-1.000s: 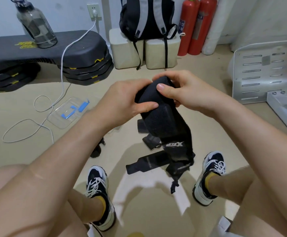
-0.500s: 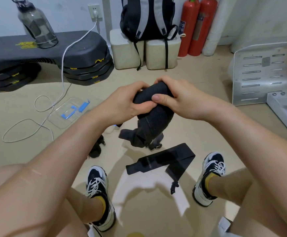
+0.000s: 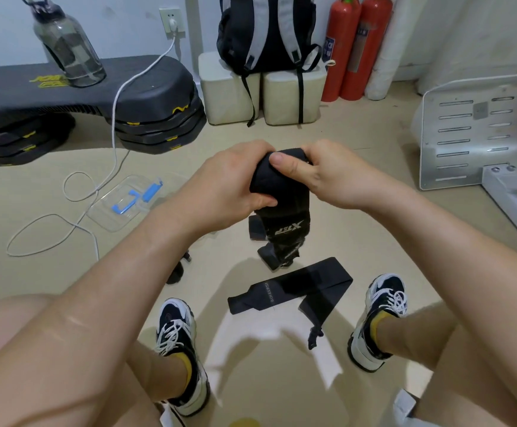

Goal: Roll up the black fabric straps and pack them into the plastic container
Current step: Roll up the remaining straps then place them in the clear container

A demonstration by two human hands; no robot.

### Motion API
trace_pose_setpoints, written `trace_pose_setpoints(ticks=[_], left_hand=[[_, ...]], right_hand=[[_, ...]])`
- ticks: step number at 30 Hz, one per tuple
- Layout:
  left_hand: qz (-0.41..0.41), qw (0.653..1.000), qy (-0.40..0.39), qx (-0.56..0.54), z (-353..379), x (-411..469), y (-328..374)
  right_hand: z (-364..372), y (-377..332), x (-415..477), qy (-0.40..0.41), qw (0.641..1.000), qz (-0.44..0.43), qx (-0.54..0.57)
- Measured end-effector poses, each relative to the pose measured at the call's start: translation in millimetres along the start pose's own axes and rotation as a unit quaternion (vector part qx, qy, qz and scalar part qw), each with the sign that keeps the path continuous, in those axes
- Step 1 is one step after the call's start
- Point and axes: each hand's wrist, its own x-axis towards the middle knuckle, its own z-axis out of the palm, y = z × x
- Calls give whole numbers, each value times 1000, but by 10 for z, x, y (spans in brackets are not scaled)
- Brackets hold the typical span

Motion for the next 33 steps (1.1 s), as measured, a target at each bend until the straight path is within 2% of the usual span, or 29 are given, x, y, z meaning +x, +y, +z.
trace_pose_setpoints(ticks=[2, 4, 6, 8, 10, 13, 16, 18, 21, 23, 25, 30, 33], left_hand=[[-12, 999, 8, -37, -12, -1, -1], [-33, 995, -25, -85, -30, 7, -17], [-58, 987, -71, -132, -57, 22, -45], [-83, 973, -107, -185, -96, 35, -75], [-101, 954, -139, -246, -122, 31, -95], [-130, 919, -168, -333, -110, 22, -96], [-151, 890, -181, -389, -87, 19, -124], [-160, 872, -189, -422, -82, 17, -139], [-162, 859, -201, -443, -57, 6, -146], [-164, 861, -206, -434, -35, 7, -134], [-165, 879, -202, -399, -20, 29, -119], [-107, 963, -156, -193, -54, 25, -43], [-57, 985, -140, -89, -7, -1, 29]], right_hand=[[-42, 4, -11, -43, 992, 48, 105], [-56, 26, -25, -113, 971, 85, 192], [-42, 45, -43, -164, 958, 86, 220], [-52, 47, -59, -182, 954, 76, 225], [-85, 47, -70, -168, 966, 63, 185], [-119, 42, -78, -131, 989, 19, 68], [-142, -16, -101, -84, 995, -34, -32], [-178, -71, -126, -81, 994, -51, -58], [-265, -57, -121, -126, 991, 2, -35], [-285, -13, -115, -161, 986, 34, 38], [-247, 37, -107, -168, 979, 48, 107], [-65, 95, -47, -128, 977, 79, 152], [-28, 92, -49, -113, 977, 95, 153]])
